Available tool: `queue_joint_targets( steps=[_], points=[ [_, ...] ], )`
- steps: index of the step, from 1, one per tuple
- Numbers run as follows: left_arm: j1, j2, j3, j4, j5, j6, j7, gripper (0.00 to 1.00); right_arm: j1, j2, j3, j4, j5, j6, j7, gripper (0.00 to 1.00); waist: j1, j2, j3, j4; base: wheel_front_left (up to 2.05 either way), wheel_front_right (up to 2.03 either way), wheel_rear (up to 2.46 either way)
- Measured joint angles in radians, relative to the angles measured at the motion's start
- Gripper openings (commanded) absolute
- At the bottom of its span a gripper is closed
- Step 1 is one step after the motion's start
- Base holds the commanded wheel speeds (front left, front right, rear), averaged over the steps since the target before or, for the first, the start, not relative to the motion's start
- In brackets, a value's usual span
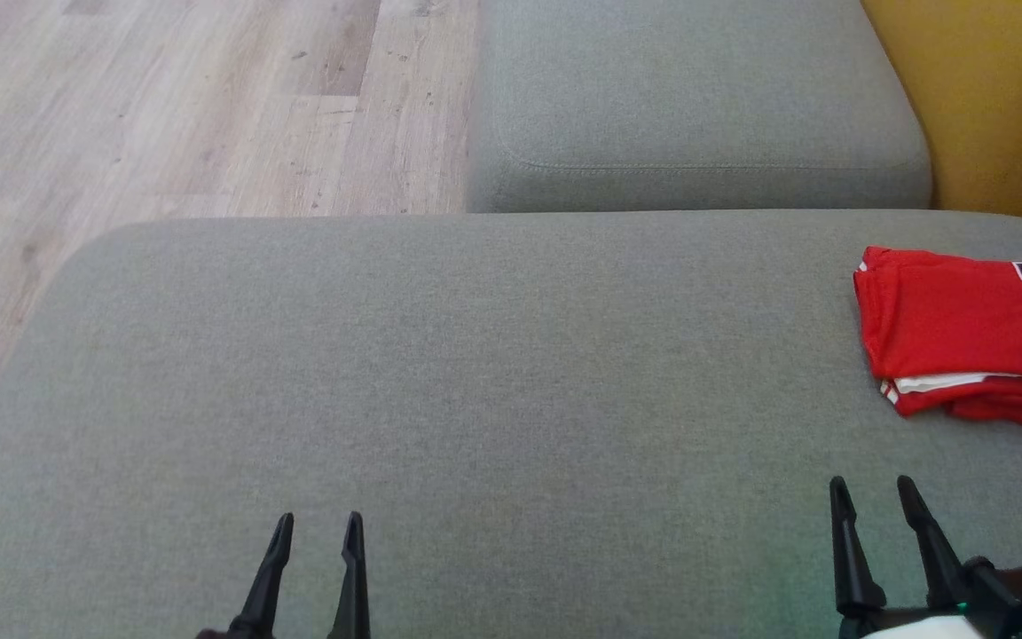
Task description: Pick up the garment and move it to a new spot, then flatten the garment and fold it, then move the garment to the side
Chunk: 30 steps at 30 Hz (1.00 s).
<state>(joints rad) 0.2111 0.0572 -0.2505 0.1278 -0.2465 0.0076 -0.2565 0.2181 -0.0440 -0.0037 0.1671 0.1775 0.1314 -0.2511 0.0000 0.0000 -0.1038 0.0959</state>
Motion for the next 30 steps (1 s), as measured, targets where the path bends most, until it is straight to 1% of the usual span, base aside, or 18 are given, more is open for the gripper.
queue_joint_targets(
  steps=[7, 8, 13, 22, 30],
  points=[
    [0.000, 0.000, 0.015, 0.009, 0.000, 0.000, 0.000, 1.00, -0.001, 0.000, -0.005, 0.000, 0.011, 0.000, 0.000, 1.00, 0.0000, 0.0000, 0.004, 0.000, 0.00, 0.00, 0.00],
    [0.000, 0.000, 0.015, 0.018, 0.001, 0.001, 0.000, 0.00, -0.001, 0.000, -0.004, 0.008, 0.010, 0.000, 0.000, 0.00, 0.0000, 0.0000, 0.004, 0.000, 0.00, 0.00, 0.00],
    [0.026, 0.000, 0.015, 0.085, -0.011, 0.001, 0.003, 0.00, 0.017, 0.001, 0.000, 0.076, 0.019, 0.000, 0.005, 0.00, 0.0000, 0.0000, 0.006, -0.002, 0.00, 0.00, 0.00],
    [0.020, 0.001, 0.024, 0.089, -0.115, -0.001, 0.027, 0.00, 0.018, 0.001, -0.002, 0.078, 0.124, 0.000, 0.024, 0.00, 0.0000, 0.0000, 0.013, -0.009, 0.00, 0.00, 0.00],
    [0.014, 0.004, 0.030, 0.093, -0.196, -0.016, 0.041, 0.00, 0.013, 0.001, -0.006, 0.079, 0.205, 0.000, 0.047, 0.00, 0.0000, 0.0000, 0.019, -0.014, 0.00, 0.00, 0.00]
  ],
)
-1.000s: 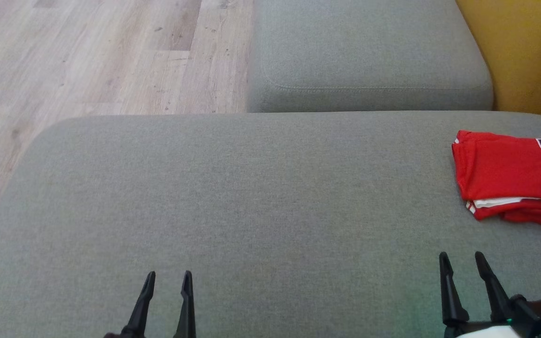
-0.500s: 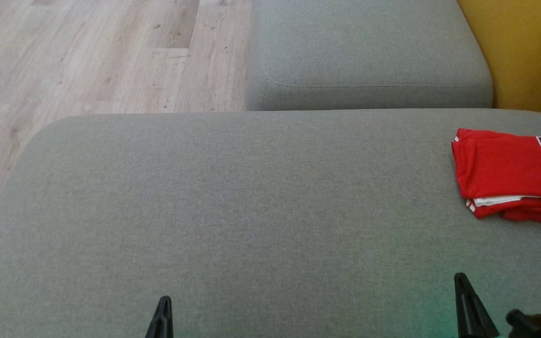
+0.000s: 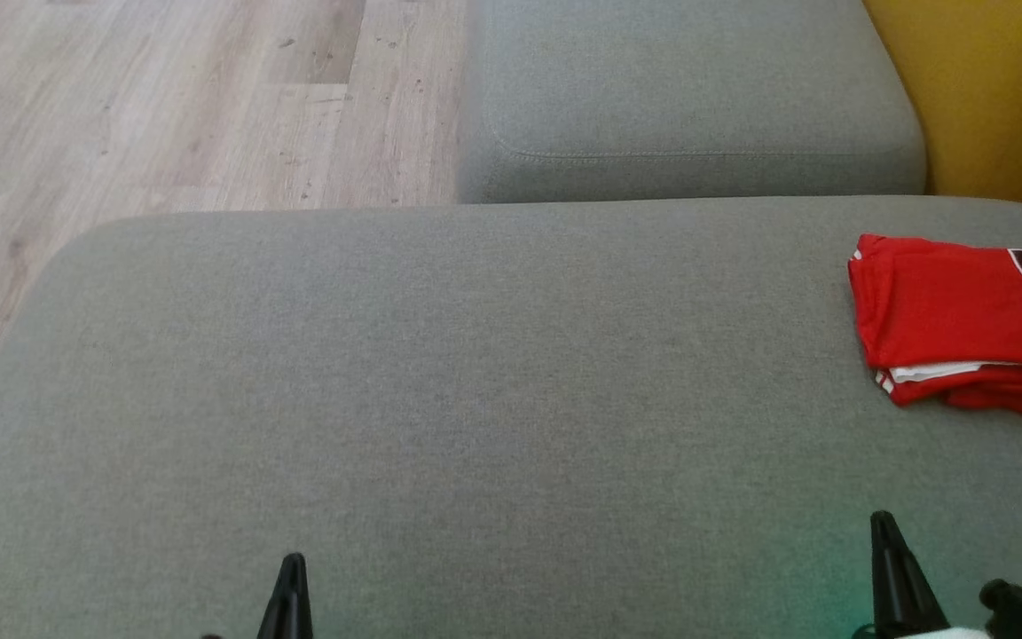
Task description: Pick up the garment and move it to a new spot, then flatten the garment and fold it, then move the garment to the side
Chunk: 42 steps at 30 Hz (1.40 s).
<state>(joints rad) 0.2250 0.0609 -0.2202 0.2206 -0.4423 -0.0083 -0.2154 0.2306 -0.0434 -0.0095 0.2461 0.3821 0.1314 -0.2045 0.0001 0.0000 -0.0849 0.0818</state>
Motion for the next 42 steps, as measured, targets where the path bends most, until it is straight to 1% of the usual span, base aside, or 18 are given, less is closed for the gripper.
queue_joint_targets(
  steps=[8, 10, 40, 42],
  points=[
    [-0.030, 0.001, 0.024, 0.004, -0.091, -0.002, 0.020, 0.00, -0.029, 0.000, -0.005, 0.002, 0.093, 0.000, 0.020, 0.00, 0.0000, 0.0000, 0.007, -0.006, 0.00, 0.00, 0.00],
    [-0.036, 0.002, 0.026, 0.006, -0.114, -0.011, 0.026, 0.00, -0.036, 0.000, -0.007, 0.004, 0.115, 0.000, 0.022, 0.00, 0.0000, 0.0000, 0.008, -0.008, 0.00, 0.00, 0.00],
    [-0.104, 0.004, 0.091, 0.020, -0.448, -0.037, 0.101, 0.00, -0.111, 0.000, -0.036, 0.012, 0.459, 0.000, 0.109, 0.00, 0.0000, 0.0000, 0.033, -0.030, 0.00, 0.00, 0.00],
    [-0.108, 0.004, 0.093, 0.020, -0.470, -0.045, 0.110, 0.00, -0.118, 0.000, -0.038, 0.012, 0.481, 0.000, 0.118, 0.00, 0.0000, 0.0000, 0.034, -0.032, 0.00, 0.00, 0.00]
  ],
)
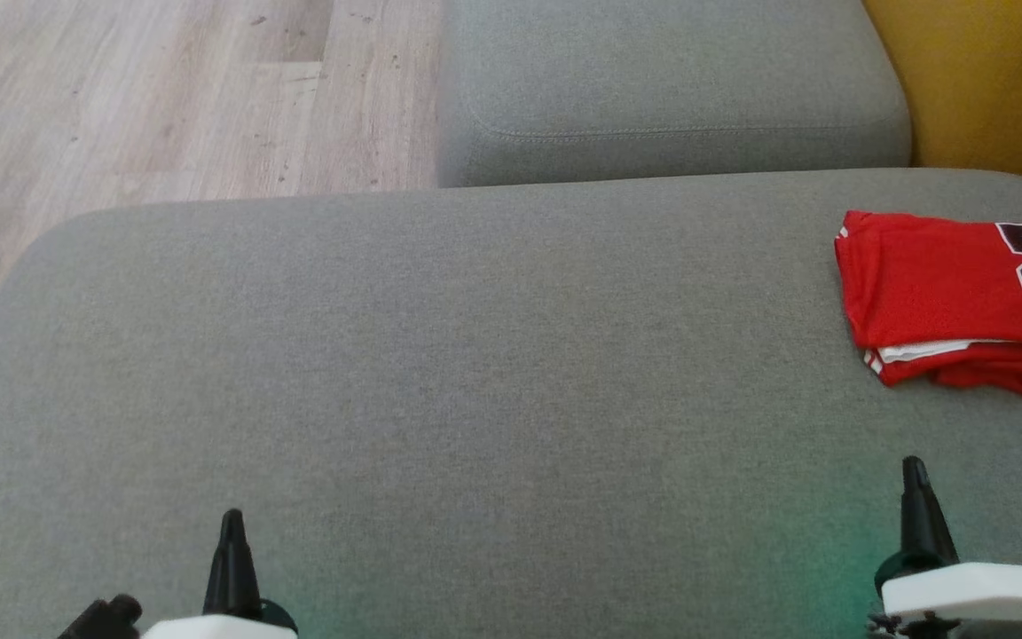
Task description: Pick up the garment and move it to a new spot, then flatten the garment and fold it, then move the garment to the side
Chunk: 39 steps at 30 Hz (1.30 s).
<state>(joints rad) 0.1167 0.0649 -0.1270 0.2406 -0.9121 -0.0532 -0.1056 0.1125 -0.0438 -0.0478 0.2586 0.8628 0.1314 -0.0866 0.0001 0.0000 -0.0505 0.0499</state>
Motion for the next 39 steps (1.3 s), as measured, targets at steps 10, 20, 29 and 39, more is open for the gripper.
queue_joint_targets(
  steps=[10, 20, 29, 39],
  points=[
    [-0.014, 0.000, 0.030, 0.006, -0.109, -0.009, 0.027, 0.00, -0.010, 0.000, -0.012, 0.002, 0.113, 0.000, 0.025, 0.00, 0.0000, 0.0000, 0.008, -0.008, 0.00, 0.00, 0.00],
    [-0.050, 0.000, 0.043, 0.010, -0.206, -0.019, 0.053, 0.00, -0.042, 0.000, -0.022, 0.006, 0.214, 0.000, 0.050, 0.00, 0.0000, 0.0000, 0.015, -0.014, 0.00, 0.00, 0.00],
    [-0.064, 0.000, 0.068, 0.014, -0.314, -0.028, 0.080, 0.00, -0.065, 0.000, -0.031, 0.009, 0.325, 0.000, 0.079, 0.00, 0.0000, 0.0000, 0.024, -0.022, 0.00, 0.00, 0.00],
    [-0.094, -0.001, 0.098, 0.016, -0.422, -0.039, 0.108, 0.00, -0.084, 0.000, -0.043, 0.011, 0.437, 0.000, 0.106, 0.00, -0.0001, 0.0000, 0.032, -0.030, 0.00, 0.00, 0.00]
  ],
)
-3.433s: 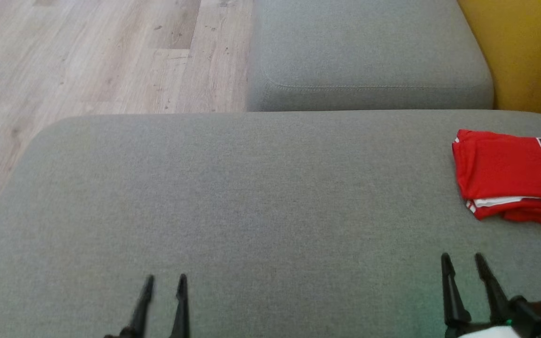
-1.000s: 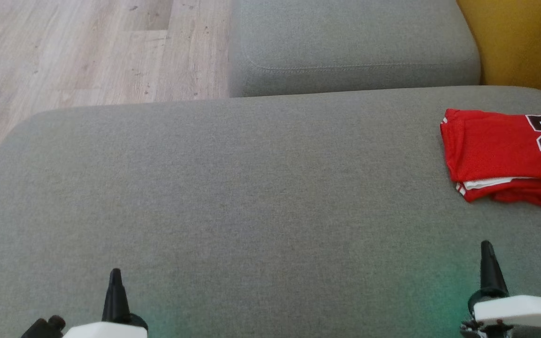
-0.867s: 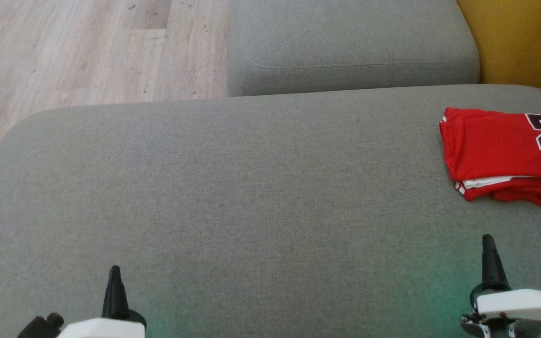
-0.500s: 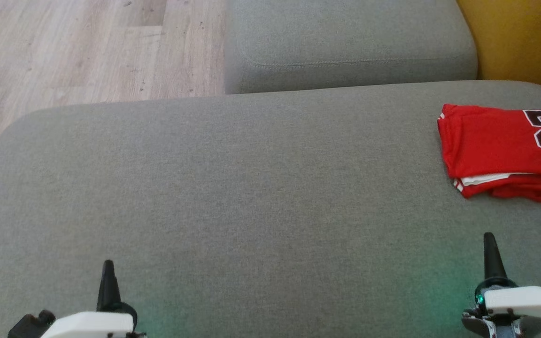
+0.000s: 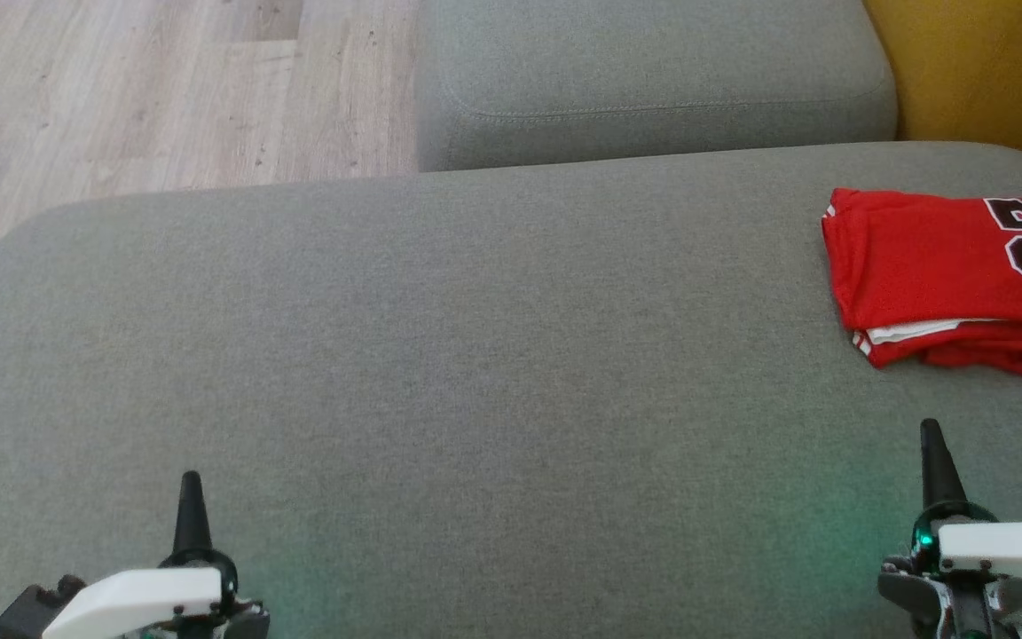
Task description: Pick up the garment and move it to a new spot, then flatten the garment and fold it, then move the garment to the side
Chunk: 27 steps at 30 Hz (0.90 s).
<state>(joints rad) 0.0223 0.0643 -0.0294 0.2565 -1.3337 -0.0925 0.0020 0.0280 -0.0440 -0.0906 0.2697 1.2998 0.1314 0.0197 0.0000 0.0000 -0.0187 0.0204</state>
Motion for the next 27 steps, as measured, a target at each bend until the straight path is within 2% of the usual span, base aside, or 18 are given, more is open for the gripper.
queue_joint_targets(
  steps=[27],
  points=[
    [-0.074, -0.003, 0.068, 0.016, -0.288, -0.031, 0.078, 0.00, -0.083, -0.001, -0.030, 0.005, 0.303, 0.000, 0.080, 0.00, 0.0000, 0.0000, 0.022, -0.020, 0.00, 0.00, 0.00]
  ],
)
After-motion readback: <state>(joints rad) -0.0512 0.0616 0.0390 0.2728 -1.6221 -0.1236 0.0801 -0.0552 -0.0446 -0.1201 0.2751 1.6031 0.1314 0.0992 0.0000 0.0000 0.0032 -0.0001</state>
